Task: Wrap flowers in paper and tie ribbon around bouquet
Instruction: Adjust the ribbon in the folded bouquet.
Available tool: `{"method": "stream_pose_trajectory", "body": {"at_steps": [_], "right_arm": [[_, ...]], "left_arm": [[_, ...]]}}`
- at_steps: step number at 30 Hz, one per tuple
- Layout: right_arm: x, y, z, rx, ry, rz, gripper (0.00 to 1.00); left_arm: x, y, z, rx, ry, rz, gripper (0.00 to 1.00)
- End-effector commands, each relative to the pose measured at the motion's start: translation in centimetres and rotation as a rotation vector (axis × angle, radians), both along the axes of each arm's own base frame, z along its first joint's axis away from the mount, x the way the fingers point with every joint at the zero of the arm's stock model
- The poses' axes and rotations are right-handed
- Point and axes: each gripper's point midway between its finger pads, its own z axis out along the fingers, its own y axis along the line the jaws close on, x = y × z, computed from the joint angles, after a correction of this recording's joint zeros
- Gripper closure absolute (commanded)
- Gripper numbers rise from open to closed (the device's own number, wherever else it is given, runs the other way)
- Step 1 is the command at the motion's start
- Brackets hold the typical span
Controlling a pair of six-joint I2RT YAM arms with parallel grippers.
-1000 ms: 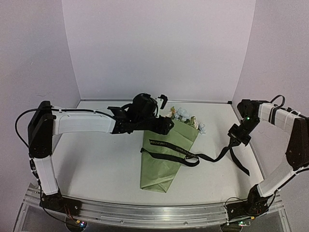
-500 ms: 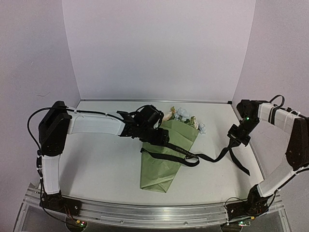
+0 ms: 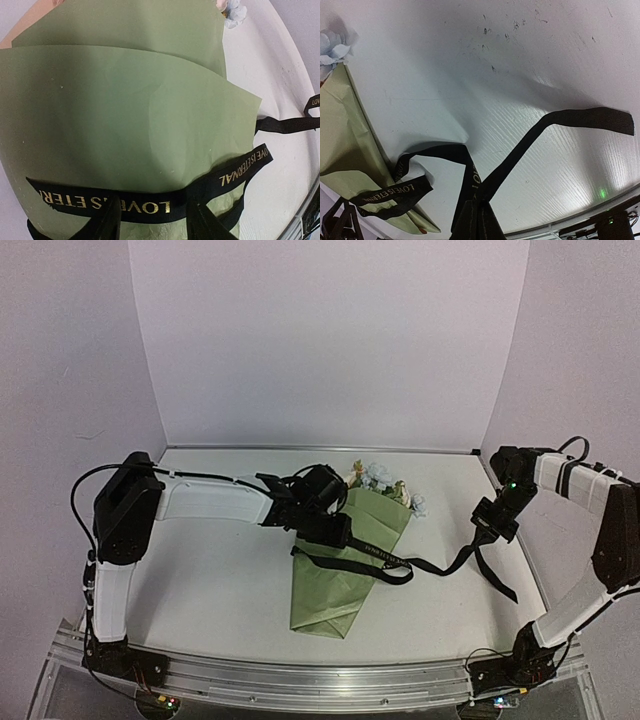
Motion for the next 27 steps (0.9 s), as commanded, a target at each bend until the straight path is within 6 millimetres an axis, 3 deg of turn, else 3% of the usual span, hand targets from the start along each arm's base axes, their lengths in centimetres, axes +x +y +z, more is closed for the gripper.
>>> {"method": "stream_pose_trajectory", "body": {"at_steps": [1, 12, 16, 22, 25, 27], "right_arm": [[0.4, 0.1, 1.4, -0.001, -0.036, 0.011, 1.00], [0.3, 0.0, 1.6, -0.004, -0.039, 0.011, 1.00], [0.3, 0.0, 1.8, -0.007, -0.043, 0.018, 1.00], [0.8, -0.1, 2.5, -0.016, -0.056, 0.028, 1.00], [1.4, -0.2, 3.3, -0.016, -0.062, 0.031, 1.00], [2.1, -0.1, 4.2, -0.008, -0.077, 0.030, 1.00]], "left_arm": [[0.1, -1.2, 1.1, -0.020, -0.018, -0.004, 0.62], [0.3, -1.5, 1.7, -0.012, -0.049, -0.019, 0.99], [-0.2, -2.0, 2.9, -0.029, -0.082, -0.045, 1.00], [-3.6, -6.3, 7.6, -0.116, -0.206, -0.218, 1.00], [-6.6, -9.6, 9.8, -0.223, -0.237, -0.378, 1.00], [-9.0, -11.5, 9.9, -0.264, -0.244, -0.487, 1.00]]}}
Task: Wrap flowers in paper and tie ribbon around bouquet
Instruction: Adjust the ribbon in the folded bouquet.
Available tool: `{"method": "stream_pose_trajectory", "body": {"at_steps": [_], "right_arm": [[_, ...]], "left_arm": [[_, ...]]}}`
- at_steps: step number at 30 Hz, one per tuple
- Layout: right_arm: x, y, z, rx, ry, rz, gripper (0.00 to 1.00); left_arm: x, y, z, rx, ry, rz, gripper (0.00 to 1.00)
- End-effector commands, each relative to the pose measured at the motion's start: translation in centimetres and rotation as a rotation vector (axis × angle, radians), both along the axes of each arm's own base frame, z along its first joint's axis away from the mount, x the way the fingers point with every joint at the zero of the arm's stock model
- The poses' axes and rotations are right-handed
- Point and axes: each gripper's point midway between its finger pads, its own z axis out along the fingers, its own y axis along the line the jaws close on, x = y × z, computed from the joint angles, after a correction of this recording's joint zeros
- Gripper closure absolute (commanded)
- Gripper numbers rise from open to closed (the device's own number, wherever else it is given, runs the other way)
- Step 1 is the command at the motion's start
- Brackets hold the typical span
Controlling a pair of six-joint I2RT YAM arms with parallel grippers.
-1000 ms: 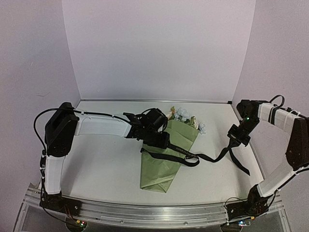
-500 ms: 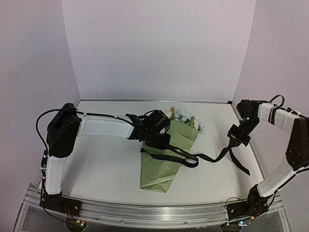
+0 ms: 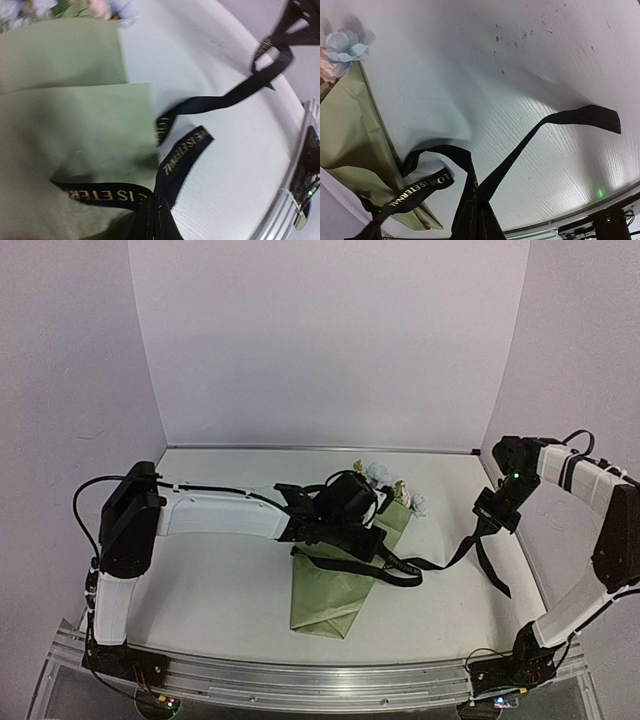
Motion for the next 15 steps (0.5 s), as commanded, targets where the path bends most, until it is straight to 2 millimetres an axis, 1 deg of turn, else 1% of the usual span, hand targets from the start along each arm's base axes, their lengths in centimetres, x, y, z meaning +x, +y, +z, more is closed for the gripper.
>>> {"method": "stream_pose_trajectory", "body": {"at_steps": [1, 3, 5, 6, 7, 8, 9, 11, 13, 14, 15], "right_arm": [[1.8, 0.0, 2.9, 0.001, -0.052, 0.012, 1.00], [2.4, 0.4, 3.6, 0.021, -0.050, 0.012, 1.00], [3.3, 0.9, 4.5, 0.045, -0.065, 0.009, 1.00], [3.6, 1.2, 4.8, 0.053, -0.071, 0.011, 1.00], [3.9, 1.5, 5.2, 0.057, -0.082, 0.021, 1.00], [4.2, 1.8, 5.6, 0.060, -0.093, 0.033, 1.00], [4.3, 2.2, 6.0, 0.062, -0.104, 0.053, 1.00], [4.8, 2.9, 6.7, 0.066, -0.133, 0.094, 1.00], [5.3, 3.6, 7.5, 0.076, -0.163, 0.134, 1.00], [5.7, 4.0, 8.0, 0.086, -0.184, 0.160, 1.00], [6.0, 4.6, 8.4, 0.102, -0.203, 0.185, 1.00]], "left_arm": [[-5.3, -6.4, 6.3, -0.214, -0.095, -0.311, 1.00], [-7.7, -8.2, 5.8, -0.234, -0.071, -0.425, 1.00], [-9.5, -9.5, 4.7, -0.240, -0.045, -0.501, 1.00], [-9.9, -10.0, 3.9, -0.231, -0.037, -0.510, 1.00], [-9.7, -10.4, 3.6, -0.230, -0.031, -0.504, 0.96], [-9.6, -10.8, 3.3, -0.228, -0.027, -0.498, 0.90], [-9.2, -10.9, 3.1, -0.224, -0.025, -0.488, 0.79], [-8.5, -10.9, 3.4, -0.228, -0.038, -0.461, 0.63], [-7.7, -10.3, 4.8, -0.249, -0.059, -0.425, 0.49], [-7.2, -9.7, 5.3, -0.260, -0.063, -0.403, 0.45], [-6.6, -9.1, 6.2, -0.279, -0.064, -0.379, 0.41]]}}
